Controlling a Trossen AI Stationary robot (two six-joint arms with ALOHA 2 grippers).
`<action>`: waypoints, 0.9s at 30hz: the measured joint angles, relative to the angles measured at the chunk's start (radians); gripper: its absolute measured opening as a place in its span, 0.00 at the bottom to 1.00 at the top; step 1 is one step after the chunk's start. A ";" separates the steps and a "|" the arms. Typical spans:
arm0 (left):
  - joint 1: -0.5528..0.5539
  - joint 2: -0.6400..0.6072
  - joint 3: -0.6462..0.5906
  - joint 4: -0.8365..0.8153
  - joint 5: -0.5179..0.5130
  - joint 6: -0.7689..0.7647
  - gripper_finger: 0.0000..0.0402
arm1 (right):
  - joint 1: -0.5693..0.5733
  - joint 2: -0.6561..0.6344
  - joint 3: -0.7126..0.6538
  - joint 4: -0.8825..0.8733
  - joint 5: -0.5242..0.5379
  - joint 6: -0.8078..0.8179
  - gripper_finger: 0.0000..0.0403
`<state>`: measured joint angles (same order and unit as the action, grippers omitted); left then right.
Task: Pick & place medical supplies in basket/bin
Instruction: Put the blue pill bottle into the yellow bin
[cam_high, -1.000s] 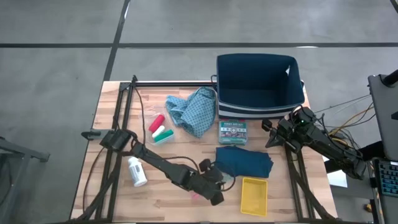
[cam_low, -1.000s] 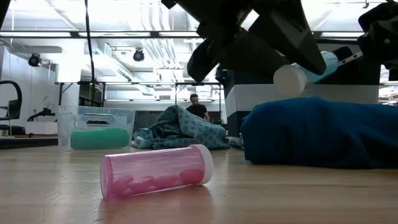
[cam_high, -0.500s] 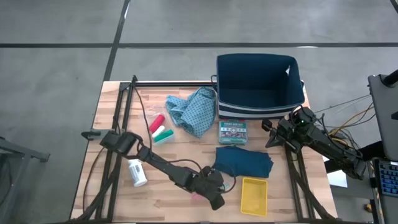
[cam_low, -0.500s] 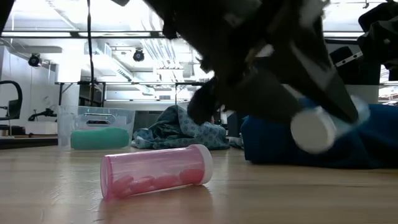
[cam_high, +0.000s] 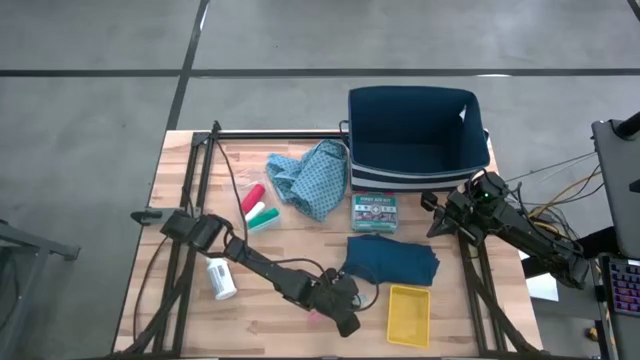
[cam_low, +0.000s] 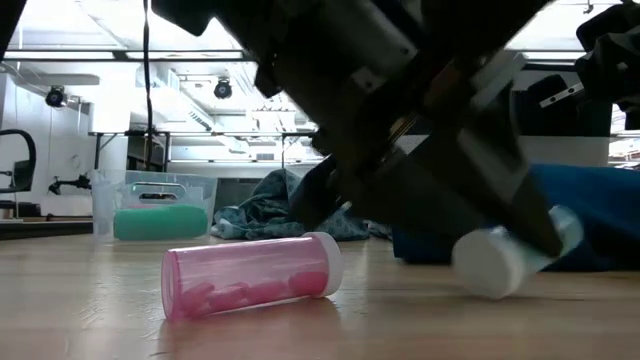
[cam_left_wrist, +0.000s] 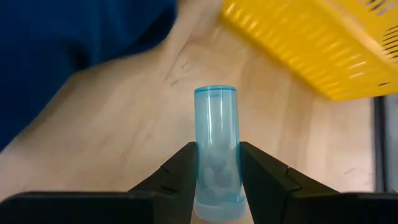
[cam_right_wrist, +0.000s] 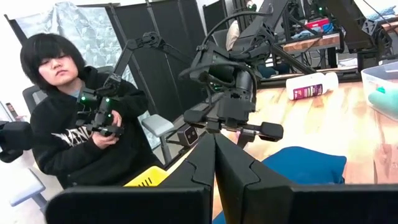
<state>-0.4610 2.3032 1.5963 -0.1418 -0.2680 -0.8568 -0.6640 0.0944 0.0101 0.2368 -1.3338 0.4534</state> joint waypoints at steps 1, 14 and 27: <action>0.000 0.000 0.000 -0.005 0.000 -0.009 0.29 | 0.000 0.000 0.000 0.000 0.000 0.000 0.02; 0.002 0.000 0.000 -0.013 0.000 -0.013 0.30 | 0.000 0.000 0.000 0.000 0.000 0.000 0.02; 0.002 0.000 0.000 -0.013 0.000 -0.013 0.48 | 0.000 0.000 0.000 0.000 0.000 0.000 0.02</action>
<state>-0.4587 2.3032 1.5963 -0.1551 -0.2680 -0.8696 -0.6640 0.0940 0.0101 0.2370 -1.3338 0.4534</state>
